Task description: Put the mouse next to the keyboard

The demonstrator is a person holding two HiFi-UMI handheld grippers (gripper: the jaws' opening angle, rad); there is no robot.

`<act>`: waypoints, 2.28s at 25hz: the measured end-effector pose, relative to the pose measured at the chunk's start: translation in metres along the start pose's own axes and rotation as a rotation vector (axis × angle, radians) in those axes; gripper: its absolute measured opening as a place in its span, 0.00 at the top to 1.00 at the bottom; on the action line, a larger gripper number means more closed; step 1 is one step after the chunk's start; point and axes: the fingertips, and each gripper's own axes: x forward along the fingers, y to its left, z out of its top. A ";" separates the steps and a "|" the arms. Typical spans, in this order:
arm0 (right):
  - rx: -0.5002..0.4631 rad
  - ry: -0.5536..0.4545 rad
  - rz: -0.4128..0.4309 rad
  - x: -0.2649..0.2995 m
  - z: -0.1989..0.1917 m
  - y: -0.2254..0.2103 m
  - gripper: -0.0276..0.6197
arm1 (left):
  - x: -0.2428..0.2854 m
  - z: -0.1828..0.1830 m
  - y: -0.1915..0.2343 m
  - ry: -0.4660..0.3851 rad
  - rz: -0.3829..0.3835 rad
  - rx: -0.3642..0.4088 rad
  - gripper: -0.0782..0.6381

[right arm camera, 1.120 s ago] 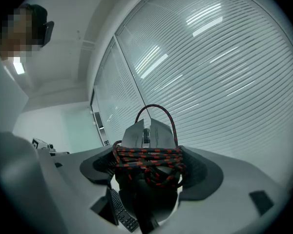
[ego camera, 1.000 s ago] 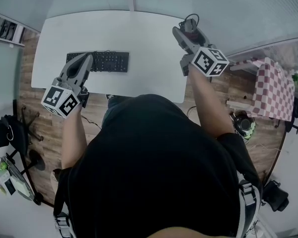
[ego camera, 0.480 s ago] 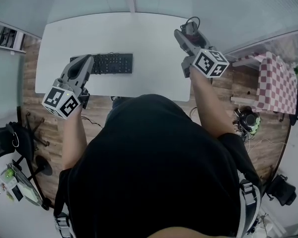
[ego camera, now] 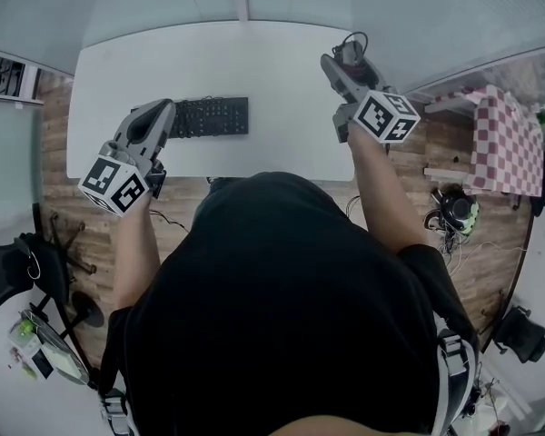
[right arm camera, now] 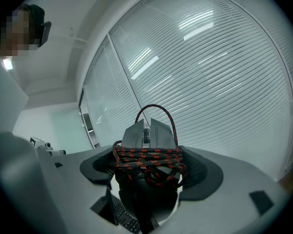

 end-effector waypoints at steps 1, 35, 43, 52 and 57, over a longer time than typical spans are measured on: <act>0.001 -0.002 -0.004 -0.001 0.000 -0.002 0.34 | 0.002 0.000 -0.001 0.000 -0.004 0.000 0.86; 0.080 0.199 -0.183 0.073 -0.124 -0.041 0.34 | 0.017 0.003 0.101 0.045 -0.075 -0.020 0.86; 0.102 0.293 -0.223 0.084 -0.170 -0.060 0.34 | 0.024 -0.001 0.120 0.060 -0.083 -0.032 0.86; 0.111 0.375 -0.267 0.095 -0.213 -0.079 0.34 | 0.030 -0.005 0.137 0.069 -0.095 -0.062 0.86; 0.112 0.413 -0.301 0.101 -0.232 -0.088 0.34 | 0.030 -0.007 0.147 0.080 -0.098 -0.061 0.86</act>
